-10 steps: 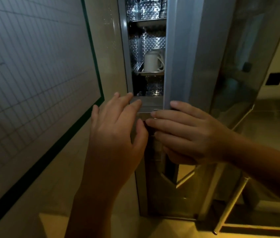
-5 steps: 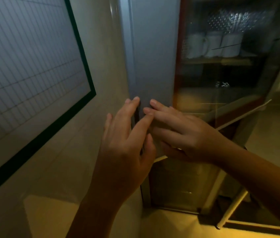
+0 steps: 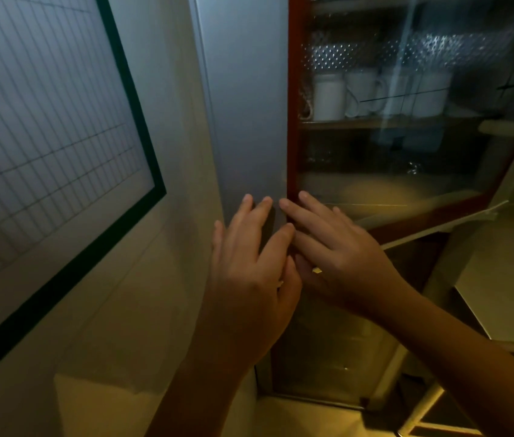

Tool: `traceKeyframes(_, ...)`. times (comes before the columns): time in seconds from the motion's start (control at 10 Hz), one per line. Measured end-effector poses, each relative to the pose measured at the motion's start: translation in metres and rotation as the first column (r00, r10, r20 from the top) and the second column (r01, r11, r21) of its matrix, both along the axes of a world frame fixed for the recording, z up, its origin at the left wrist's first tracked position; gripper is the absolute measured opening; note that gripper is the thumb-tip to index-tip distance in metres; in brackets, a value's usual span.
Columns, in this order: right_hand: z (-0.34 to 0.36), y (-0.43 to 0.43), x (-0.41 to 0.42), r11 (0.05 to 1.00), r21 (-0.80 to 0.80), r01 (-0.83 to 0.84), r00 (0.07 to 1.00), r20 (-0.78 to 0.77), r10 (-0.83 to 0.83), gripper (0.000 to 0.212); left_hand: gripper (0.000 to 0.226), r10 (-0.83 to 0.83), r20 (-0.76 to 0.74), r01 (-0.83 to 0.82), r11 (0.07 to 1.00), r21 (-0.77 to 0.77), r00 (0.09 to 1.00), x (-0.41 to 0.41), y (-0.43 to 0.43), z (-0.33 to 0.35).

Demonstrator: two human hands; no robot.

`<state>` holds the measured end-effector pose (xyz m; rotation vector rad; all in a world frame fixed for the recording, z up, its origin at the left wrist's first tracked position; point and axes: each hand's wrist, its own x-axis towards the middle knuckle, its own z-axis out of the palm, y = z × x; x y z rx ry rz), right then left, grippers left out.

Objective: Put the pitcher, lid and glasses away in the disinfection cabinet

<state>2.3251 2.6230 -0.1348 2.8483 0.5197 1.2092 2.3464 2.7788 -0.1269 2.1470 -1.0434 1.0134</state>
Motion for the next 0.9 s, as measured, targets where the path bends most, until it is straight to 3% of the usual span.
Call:
traceKeyframes(0.3, -0.011, -0.024, 0.018, 0.98, 0.055, 0.191, 0.98, -0.057, -0.188, 0.045, 0.037, -0.05, -0.083, 0.049, 0.999, -0.021, 0.995, 0.031, -0.03, -0.023)
traceKeyframes(0.7, -0.027, -0.066, 0.069, 0.982, 0.02, 0.186, 0.982, -0.026, -0.185, 0.048, 0.038, 0.089, -0.044, -0.086, 0.994, 0.067, 0.995, 0.086, -0.064, -0.035)
traceKeyframes(0.9, -0.03, -0.077, 0.106, 0.986, 0.079, 0.144, 0.989, -0.052, -0.14, 0.05, 0.041, 0.147, -0.049, -0.14, 0.983, 0.118, 0.988, 0.12, -0.083, -0.031)
